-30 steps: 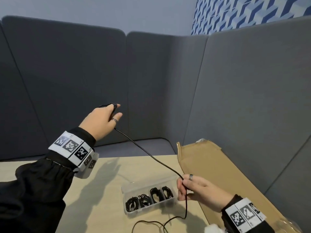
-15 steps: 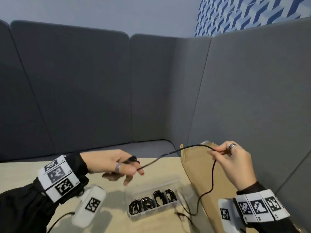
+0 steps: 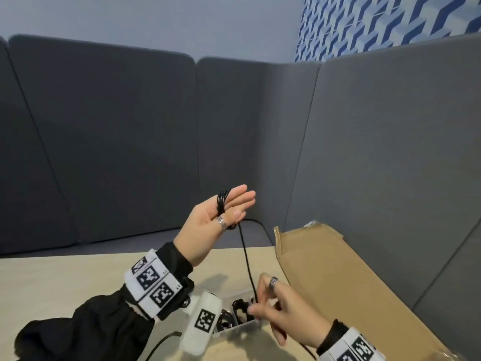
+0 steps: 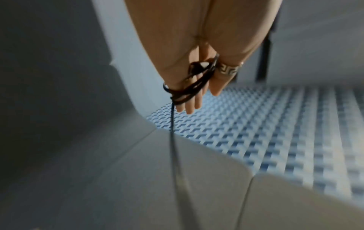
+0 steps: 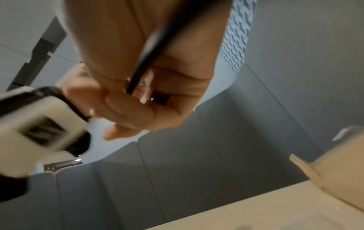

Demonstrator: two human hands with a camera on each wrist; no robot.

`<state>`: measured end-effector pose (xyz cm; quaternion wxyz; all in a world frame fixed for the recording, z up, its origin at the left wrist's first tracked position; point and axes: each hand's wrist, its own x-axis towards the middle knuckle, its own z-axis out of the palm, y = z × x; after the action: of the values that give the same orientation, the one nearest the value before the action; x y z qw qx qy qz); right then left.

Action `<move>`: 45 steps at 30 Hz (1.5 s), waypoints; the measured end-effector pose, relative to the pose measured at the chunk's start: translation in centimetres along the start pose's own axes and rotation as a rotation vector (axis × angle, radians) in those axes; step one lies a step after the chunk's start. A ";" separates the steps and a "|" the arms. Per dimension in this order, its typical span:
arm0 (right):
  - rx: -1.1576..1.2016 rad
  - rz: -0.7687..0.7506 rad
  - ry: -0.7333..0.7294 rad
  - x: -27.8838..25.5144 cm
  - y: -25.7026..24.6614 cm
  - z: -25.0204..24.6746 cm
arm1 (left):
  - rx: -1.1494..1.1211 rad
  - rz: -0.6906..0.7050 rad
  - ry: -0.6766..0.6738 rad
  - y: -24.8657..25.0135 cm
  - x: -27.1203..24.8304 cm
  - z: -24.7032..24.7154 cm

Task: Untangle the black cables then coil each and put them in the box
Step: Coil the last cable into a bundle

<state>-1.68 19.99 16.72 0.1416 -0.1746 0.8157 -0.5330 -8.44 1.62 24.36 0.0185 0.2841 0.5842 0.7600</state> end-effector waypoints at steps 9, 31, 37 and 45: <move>-0.457 -0.255 0.376 -0.5 -1.7 -3.7 | 1.109 -0.323 -0.415 -2.5 -0.8 -1.3; 0.492 0.014 -0.150 -0.6 2.3 -3.9 | -0.352 -0.219 0.373 1.7 0.4 -3.6; 0.597 0.042 -0.073 0.0 2.9 -3.6 | -0.519 -0.207 0.517 1.1 1.1 -4.2; 0.202 0.091 -0.059 -0.3 1.2 -3.4 | -0.661 -0.089 0.495 1.9 1.5 -4.9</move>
<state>-3.00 23.32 17.00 0.2062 -0.1379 0.7604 -0.6003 -11.31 -2.77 25.91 0.0005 0.0460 0.3073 0.9505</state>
